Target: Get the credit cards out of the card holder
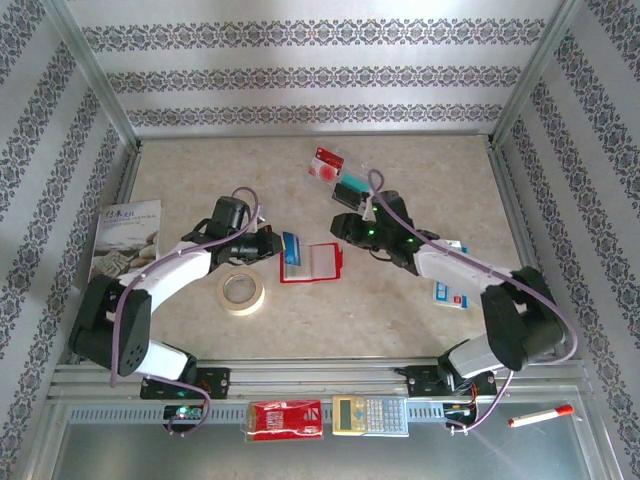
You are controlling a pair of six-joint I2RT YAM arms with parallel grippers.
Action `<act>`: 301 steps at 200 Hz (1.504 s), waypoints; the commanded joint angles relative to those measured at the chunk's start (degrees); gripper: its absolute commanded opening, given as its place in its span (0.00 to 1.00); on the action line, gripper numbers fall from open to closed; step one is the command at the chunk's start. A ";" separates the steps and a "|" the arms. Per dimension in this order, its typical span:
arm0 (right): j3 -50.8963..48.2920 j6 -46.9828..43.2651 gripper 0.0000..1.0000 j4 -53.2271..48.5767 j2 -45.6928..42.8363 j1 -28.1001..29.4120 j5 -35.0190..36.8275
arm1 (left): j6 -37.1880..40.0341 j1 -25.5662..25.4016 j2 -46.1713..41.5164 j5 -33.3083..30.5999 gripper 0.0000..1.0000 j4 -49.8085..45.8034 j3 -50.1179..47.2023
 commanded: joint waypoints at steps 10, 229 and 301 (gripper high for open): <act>-3.90 1.95 0.56 7.10 -4.76 -2.54 -6.62 | -3.66 0.72 -3.55 2.85 0.00 6.10 -0.20; -4.35 23.77 0.39 48.43 5.36 -0.65 -21.24 | -29.94 -0.48 -1.40 11.20 0.00 46.45 -3.41; -3.04 22.75 0.00 48.69 5.97 -0.48 -21.20 | -30.23 0.56 -2.06 10.29 0.02 45.74 -4.93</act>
